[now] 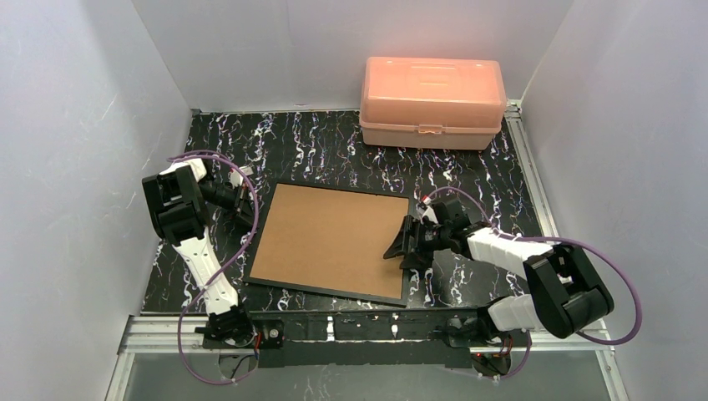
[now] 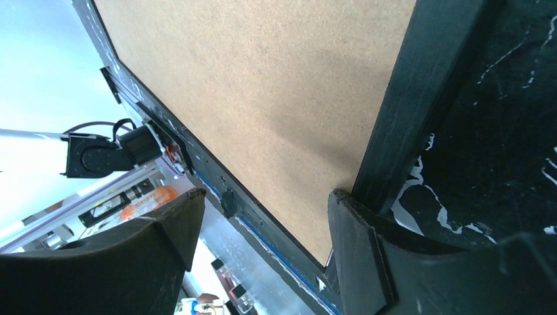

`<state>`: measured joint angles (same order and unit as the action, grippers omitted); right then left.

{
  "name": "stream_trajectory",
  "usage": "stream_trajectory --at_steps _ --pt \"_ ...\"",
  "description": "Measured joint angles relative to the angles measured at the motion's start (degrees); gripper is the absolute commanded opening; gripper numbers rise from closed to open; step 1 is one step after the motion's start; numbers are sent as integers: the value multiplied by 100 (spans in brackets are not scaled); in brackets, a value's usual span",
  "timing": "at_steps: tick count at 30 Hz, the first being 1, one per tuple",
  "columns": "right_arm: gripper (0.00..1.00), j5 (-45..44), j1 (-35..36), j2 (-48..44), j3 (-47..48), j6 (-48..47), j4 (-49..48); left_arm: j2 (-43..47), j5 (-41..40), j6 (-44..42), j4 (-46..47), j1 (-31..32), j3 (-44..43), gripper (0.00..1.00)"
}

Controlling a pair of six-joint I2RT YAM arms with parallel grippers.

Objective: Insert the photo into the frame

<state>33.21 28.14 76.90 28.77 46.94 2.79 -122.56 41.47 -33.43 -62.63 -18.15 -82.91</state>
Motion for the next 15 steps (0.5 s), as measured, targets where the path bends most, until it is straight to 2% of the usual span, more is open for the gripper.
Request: stream_trajectory --at_steps 5,11,15 --pt "78 -103 -28 -11 203 -234 372 0 0 0 0 0 0 0" --pt "77 -184 -662 -256 501 -555 837 0 125 -136 -127 0 0 0" --pt "78 -328 -791 -249 723 -807 1255 0 382 -365 -376 20 0 0"
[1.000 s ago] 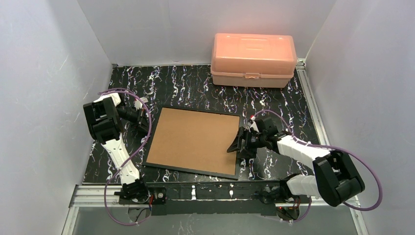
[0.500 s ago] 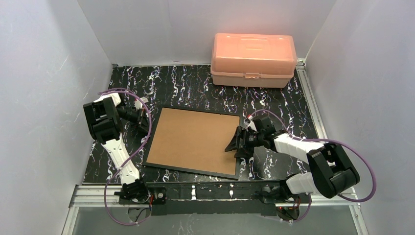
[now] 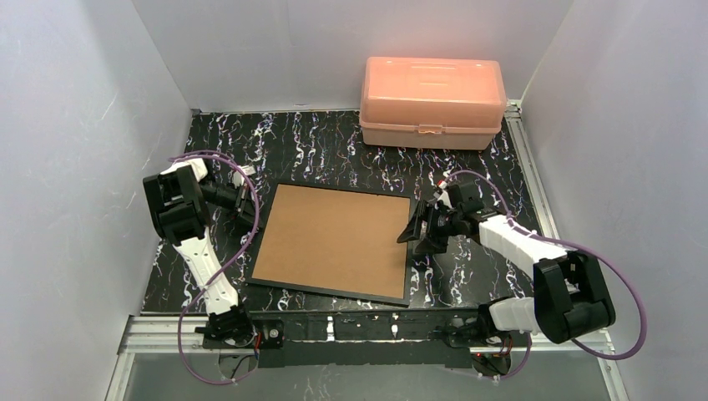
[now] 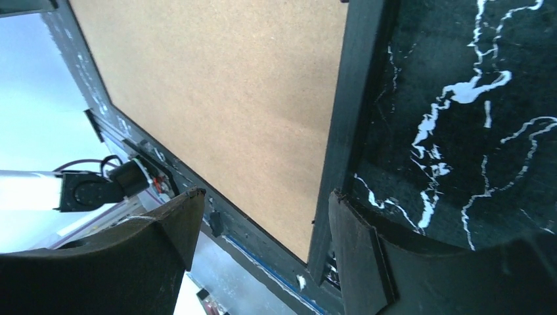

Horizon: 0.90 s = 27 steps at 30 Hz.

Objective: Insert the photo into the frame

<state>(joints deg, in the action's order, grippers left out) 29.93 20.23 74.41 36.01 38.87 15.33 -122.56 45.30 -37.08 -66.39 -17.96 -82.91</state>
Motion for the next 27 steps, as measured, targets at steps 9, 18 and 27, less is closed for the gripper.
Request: stream_trajectory --at_steps 9,18,27 --pt "85 -538 -2 317 170 -289 420 -2 225 -509 -280 31 160 0" --pt "84 -529 68 1469 826 -140 -260 -2 168 -793 -321 28 310 0" --pt "83 -669 155 2494 2050 -205 -612 -2 72 -1021 -369 28 442 0"
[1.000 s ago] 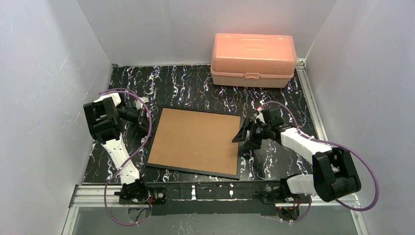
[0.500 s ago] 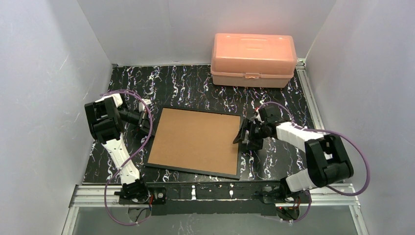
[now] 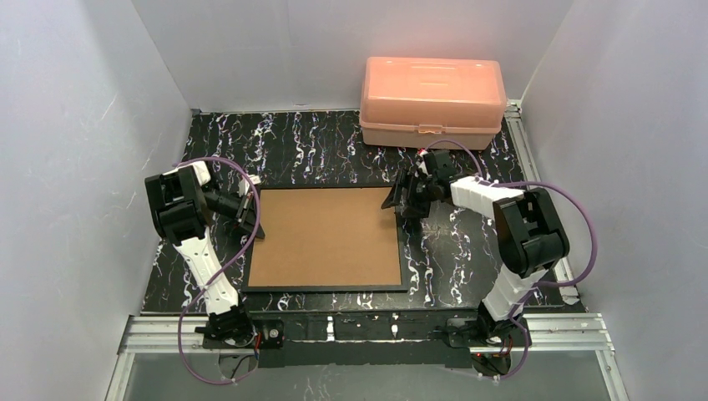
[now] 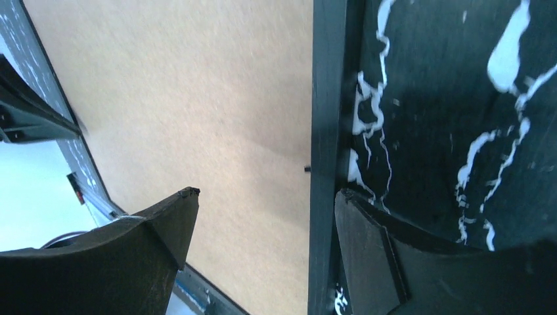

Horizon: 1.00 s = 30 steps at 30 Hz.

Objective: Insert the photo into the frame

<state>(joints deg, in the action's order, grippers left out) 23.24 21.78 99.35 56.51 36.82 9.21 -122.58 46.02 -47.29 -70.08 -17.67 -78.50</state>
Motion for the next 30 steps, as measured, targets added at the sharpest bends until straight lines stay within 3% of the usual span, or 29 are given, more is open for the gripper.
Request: stream_trajectory --at_steps 15,24,30 --pt "82 -372 0 214 592 -564 378 -229 116 -824 -815 -28 -98 0" --pt "82 -173 0 -1300 -632 -332 800 -282 190 -951 -1325 -549 -1121 0" --pt "81 20 0 -1384 -734 -101 800 -186 -334 -629 -710 -809 -785 0"
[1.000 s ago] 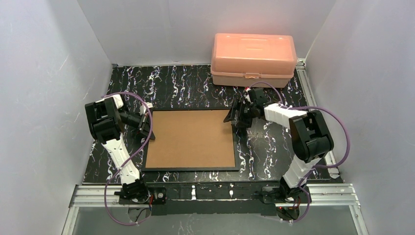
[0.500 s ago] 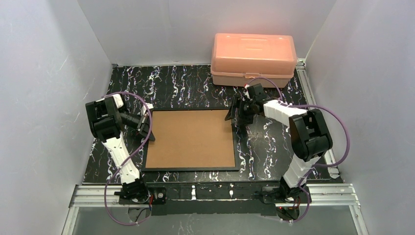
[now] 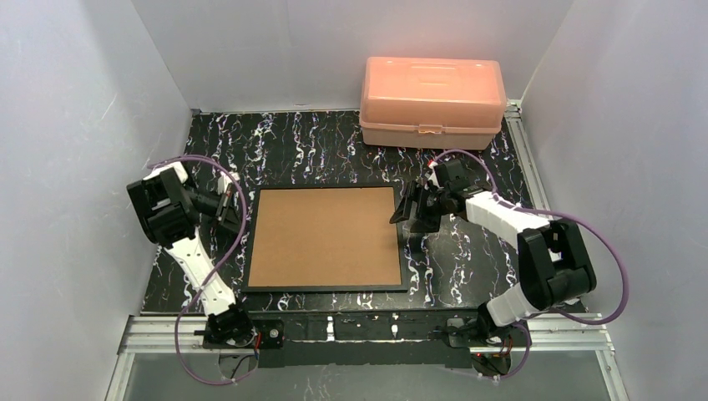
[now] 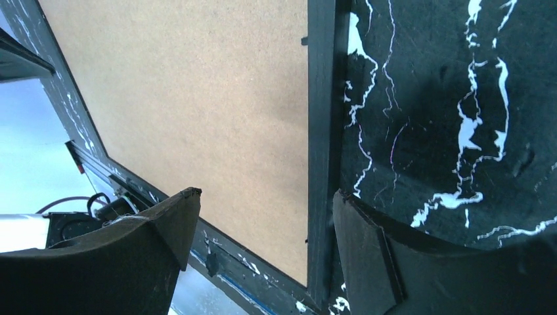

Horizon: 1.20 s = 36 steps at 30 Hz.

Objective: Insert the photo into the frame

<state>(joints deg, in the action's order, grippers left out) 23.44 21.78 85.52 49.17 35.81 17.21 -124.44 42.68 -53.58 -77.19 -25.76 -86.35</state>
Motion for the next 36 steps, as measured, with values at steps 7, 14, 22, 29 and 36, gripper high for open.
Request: stream_trajectory --at_steps 7,14,22,29,36 --pt "84 98 -31 378 -50 155 -328 114 -422 203 605 157 881 0" --pt "86 170 -133 946 0 317 -942 424 -769 236 911 535 1167 0" --pt "86 70 -127 1491 625 195 -1121 715 -1093 234 1108 748 1373 0" --pt "86 -37 -79 1644 883 20 -1003 787 -1196 221 1119 763 1464 0" --pt "82 66 -651 870 507 -363 -490 787 -1204 284 1121 774 1436 0"
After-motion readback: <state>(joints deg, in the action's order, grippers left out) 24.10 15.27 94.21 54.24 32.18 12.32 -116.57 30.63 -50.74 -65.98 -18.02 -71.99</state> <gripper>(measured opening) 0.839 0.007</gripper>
